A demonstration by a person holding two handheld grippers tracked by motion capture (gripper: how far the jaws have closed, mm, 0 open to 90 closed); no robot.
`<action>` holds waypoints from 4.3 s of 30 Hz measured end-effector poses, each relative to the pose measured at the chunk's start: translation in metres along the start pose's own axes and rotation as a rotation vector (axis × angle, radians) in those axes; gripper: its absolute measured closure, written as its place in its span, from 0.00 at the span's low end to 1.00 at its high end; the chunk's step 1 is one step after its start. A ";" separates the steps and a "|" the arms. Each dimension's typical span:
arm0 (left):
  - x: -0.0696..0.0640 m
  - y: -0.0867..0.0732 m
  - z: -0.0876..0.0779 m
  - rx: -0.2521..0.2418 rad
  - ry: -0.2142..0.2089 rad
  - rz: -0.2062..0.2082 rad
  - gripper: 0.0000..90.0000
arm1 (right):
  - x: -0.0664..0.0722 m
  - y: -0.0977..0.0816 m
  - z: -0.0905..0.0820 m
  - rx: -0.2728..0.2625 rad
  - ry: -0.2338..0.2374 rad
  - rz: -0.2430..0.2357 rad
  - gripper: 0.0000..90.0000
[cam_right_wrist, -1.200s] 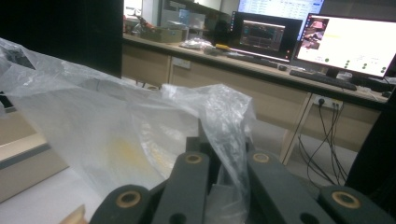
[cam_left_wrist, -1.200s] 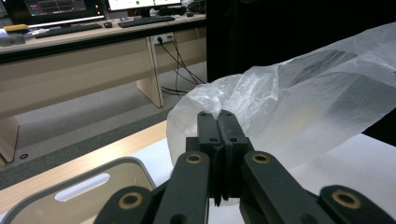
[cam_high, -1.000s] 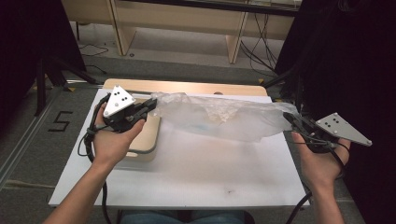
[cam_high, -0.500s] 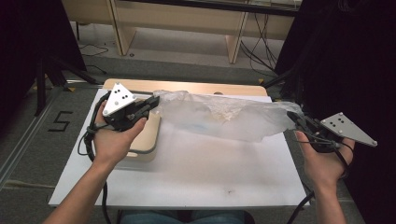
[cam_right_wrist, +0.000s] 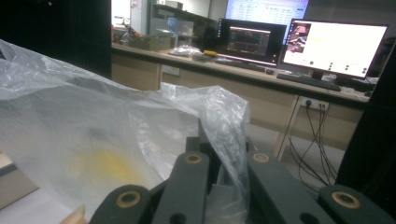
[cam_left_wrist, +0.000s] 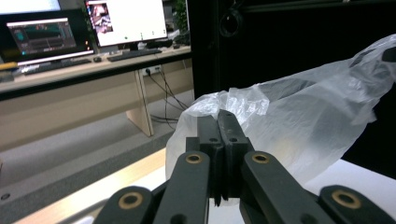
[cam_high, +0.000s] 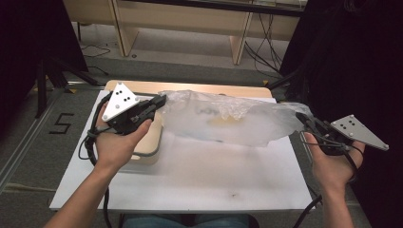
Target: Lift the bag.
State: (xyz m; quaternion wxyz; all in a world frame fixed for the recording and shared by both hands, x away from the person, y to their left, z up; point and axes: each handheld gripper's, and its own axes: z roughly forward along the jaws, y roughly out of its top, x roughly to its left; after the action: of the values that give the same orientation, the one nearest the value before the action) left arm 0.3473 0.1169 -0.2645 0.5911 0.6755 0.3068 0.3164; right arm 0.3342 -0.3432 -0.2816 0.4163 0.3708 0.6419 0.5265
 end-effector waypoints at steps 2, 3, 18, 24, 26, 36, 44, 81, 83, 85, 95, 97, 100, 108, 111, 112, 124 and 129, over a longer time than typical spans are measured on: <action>-0.002 0.003 0.000 -0.010 -0.005 0.004 0.99 | -0.001 0.001 -0.001 -0.004 -0.006 0.003 1.00; -0.002 0.005 0.000 -0.011 -0.004 0.009 0.99 | -0.002 0.001 -0.002 -0.009 -0.010 0.000 1.00; 0.022 -0.001 0.043 0.037 0.063 0.015 0.99 | -0.008 0.008 0.014 -0.016 -0.043 -0.011 1.00; 0.027 -0.014 0.058 0.051 0.095 0.013 0.99 | -0.007 -0.003 0.028 -0.007 -0.067 -0.012 1.00; 0.029 -0.020 0.063 0.064 0.103 0.007 0.99 | -0.006 -0.011 0.034 0.003 -0.077 -0.007 1.00; 0.030 -0.050 0.091 0.154 0.128 0.017 0.99 | 0.001 -0.056 0.063 0.127 -0.065 0.012 1.00; 0.033 -0.070 0.105 0.220 0.128 0.007 0.99 | -0.001 -0.075 0.071 0.187 -0.055 0.035 1.00; 0.034 -0.086 0.101 0.200 0.130 -0.059 0.76 | -0.013 -0.089 0.071 0.246 -0.049 0.128 0.77; 0.034 -0.086 0.099 0.204 0.122 -0.062 0.72 | -0.013 -0.089 0.070 0.238 -0.048 0.136 0.73; 0.033 -0.085 0.097 0.208 0.115 -0.069 0.68 | -0.014 -0.088 0.069 0.235 -0.050 0.141 0.68; 0.032 -0.078 0.088 0.190 0.107 -0.084 0.56 | -0.017 -0.087 0.068 0.206 -0.045 0.161 0.54; 0.032 -0.077 0.085 0.184 0.107 -0.082 0.54 | -0.017 -0.086 0.067 0.195 -0.044 0.163 0.51; 0.031 -0.075 0.080 0.184 0.098 -0.077 0.50 | -0.017 -0.084 0.065 0.172 -0.036 0.166 0.45; 0.026 -0.081 0.077 0.219 0.079 -0.042 0.46 | -0.016 -0.081 0.060 0.147 -0.025 0.165 0.37; 0.024 -0.086 0.077 0.237 0.075 -0.037 0.45 | -0.016 -0.082 0.059 0.155 -0.027 0.161 0.36; 0.023 -0.087 0.078 0.245 0.069 -0.036 0.45 | -0.016 -0.083 0.059 0.163 -0.026 0.163 0.36; 0.021 -0.096 0.073 0.278 0.042 -0.052 0.38 | -0.013 -0.096 0.054 0.221 0.005 0.166 0.36; 0.020 -0.100 0.071 0.307 0.028 -0.049 0.35 | -0.010 -0.098 0.056 0.237 0.020 0.163 0.36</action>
State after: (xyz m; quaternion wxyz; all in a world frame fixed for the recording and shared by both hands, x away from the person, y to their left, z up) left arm 0.4116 0.1005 -0.3700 0.4841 0.7457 0.3764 0.2607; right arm 0.3861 -0.3488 -0.3821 0.3188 0.4630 0.6715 0.4828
